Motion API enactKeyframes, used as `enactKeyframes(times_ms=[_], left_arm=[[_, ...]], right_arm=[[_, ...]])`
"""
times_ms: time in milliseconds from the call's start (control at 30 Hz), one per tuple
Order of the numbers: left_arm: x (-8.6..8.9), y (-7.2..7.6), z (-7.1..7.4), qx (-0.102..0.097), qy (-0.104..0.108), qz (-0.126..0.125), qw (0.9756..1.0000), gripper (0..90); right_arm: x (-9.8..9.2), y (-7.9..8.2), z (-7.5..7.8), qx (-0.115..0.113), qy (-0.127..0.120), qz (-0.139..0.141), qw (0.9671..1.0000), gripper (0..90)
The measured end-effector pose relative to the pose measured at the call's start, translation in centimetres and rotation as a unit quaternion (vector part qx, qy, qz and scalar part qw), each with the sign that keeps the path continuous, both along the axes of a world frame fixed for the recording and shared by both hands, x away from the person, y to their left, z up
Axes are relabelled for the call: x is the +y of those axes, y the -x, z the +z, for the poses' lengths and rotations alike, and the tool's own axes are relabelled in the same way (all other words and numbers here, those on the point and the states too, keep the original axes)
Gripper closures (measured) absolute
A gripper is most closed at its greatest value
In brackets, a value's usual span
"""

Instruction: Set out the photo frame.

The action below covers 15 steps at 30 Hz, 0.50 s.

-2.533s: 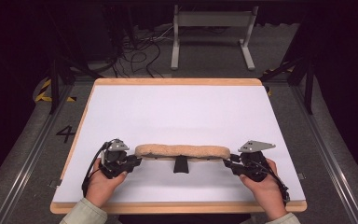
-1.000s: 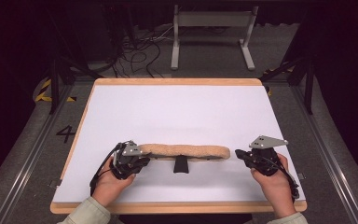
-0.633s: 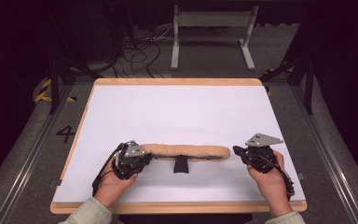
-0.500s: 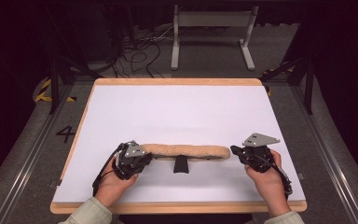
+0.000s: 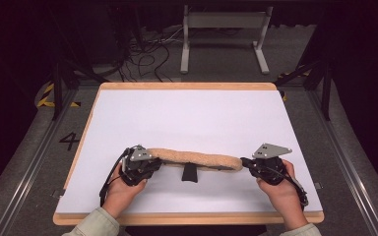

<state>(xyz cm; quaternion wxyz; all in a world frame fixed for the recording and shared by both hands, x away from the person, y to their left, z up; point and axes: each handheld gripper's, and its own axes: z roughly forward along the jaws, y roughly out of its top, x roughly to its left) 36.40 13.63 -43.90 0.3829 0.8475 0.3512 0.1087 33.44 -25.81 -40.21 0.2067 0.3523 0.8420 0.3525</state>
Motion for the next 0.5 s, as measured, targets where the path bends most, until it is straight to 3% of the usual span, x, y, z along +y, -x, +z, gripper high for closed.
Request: enactKeyframes(times_ms=[200,300,500], left_arm=[[-0.2,-1.5,-0.1,0.011,0.016,0.02,0.9996,86.8],[-0.4,-2.6,-0.4,0.037,0.044,0.032,0.9978,85.3],[-1.2,-3.9,-0.3,0.045,0.053,0.047,0.9965,85.8]], right_arm=[[0.3,0.7,0.1,0.004,0.004,0.014,0.9999,90.0],[0.7,1.0,0.0,0.009,0.007,0.023,0.9997,90.0],[1.5,1.6,-0.1,0.015,0.012,0.041,0.999,90.0]])
